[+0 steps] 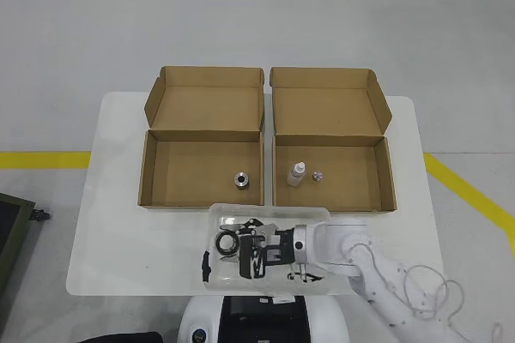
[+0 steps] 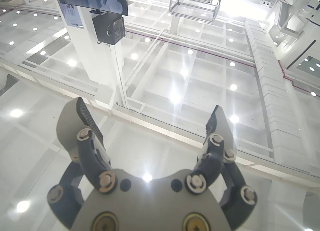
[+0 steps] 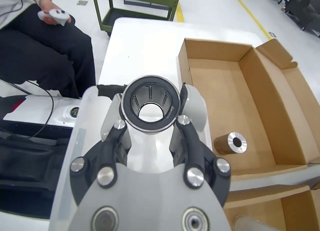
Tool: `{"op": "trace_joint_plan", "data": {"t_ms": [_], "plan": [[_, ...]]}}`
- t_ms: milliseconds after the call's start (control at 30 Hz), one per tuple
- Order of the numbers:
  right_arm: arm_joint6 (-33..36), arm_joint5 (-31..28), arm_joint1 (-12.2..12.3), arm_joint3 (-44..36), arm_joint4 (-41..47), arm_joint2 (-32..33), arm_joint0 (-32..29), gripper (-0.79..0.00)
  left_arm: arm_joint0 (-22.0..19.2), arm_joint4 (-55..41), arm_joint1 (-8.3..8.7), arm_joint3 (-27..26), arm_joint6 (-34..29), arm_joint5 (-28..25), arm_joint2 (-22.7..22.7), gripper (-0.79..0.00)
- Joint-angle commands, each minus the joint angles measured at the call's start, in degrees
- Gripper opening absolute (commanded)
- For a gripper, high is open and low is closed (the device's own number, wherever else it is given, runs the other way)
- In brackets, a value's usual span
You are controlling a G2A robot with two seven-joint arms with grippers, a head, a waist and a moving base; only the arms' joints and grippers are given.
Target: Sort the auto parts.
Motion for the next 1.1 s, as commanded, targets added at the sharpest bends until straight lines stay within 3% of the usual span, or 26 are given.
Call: {"op": "trace_joint_plan", "data": {"t_ms": [0,600,1067], "plan": [[-0.7,-0.2,0.2,-1.3,1.1,0.8,-0.4,-0.785,0.0,0.0,0.0,0.0,0.0,0.0,0.0,0.0],[-16.8,7.5,1.2,-12.9,6.2,11.0,-5.1,-0.785,0.0,0.0,0.0,0.0,0.0,0.0,0.0,0.0],[-26.4,13.6,0.7,-15.2,7.4,13.2,-2.6,-0.785,0.0,0.0,0.0,0.0,0.0,0.0,0.0,0.0]]}}
